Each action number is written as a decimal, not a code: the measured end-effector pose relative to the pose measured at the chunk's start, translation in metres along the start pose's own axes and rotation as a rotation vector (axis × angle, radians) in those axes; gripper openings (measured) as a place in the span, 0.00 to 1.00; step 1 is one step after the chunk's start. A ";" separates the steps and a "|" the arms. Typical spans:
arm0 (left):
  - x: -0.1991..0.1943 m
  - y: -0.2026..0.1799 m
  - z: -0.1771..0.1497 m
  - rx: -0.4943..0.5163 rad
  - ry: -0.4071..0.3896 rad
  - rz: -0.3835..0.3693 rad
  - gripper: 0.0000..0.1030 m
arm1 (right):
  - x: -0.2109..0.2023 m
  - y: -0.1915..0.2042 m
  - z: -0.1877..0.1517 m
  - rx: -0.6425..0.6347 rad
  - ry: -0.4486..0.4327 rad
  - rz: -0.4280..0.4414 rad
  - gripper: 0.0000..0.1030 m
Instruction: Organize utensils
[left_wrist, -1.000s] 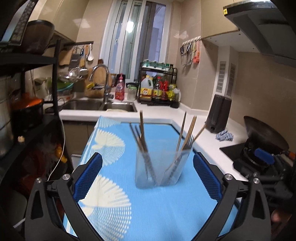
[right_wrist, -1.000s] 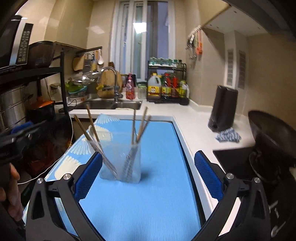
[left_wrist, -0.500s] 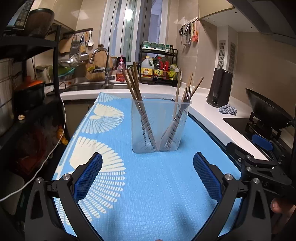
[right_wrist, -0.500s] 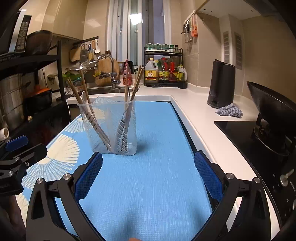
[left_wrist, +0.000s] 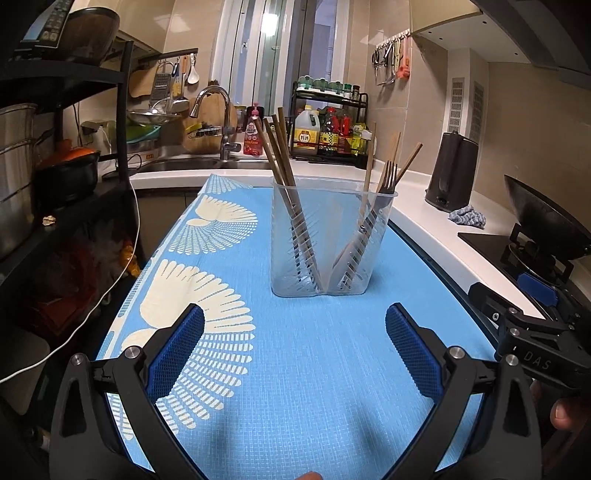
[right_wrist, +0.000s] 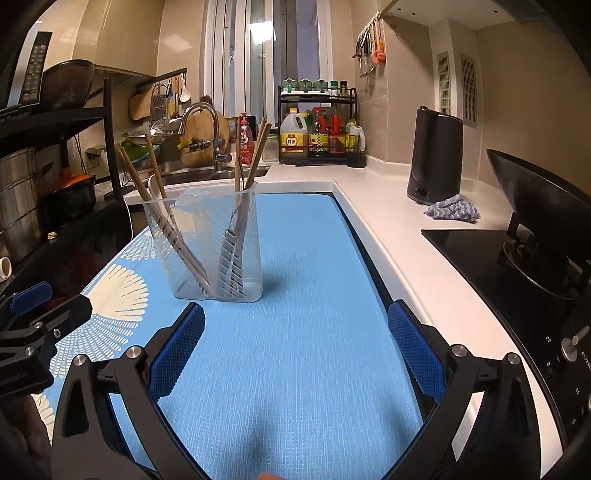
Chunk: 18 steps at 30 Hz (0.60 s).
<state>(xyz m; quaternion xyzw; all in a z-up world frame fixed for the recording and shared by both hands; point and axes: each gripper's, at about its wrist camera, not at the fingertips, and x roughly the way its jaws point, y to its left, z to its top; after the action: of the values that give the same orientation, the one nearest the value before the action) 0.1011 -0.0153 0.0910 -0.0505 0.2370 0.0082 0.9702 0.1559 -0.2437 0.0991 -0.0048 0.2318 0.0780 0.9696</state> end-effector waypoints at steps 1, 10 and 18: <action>0.000 0.000 0.000 -0.001 0.000 0.001 0.93 | -0.001 0.000 0.000 0.000 -0.003 0.000 0.95; -0.002 0.000 0.001 0.003 -0.003 -0.004 0.93 | -0.006 0.003 0.002 -0.018 -0.037 -0.012 0.95; -0.003 0.002 0.002 -0.011 0.004 -0.013 0.93 | -0.006 0.003 0.001 -0.025 -0.041 -0.014 0.95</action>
<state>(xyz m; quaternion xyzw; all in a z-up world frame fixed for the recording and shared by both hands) 0.0992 -0.0129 0.0936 -0.0574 0.2387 0.0032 0.9694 0.1507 -0.2413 0.1032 -0.0168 0.2109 0.0744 0.9745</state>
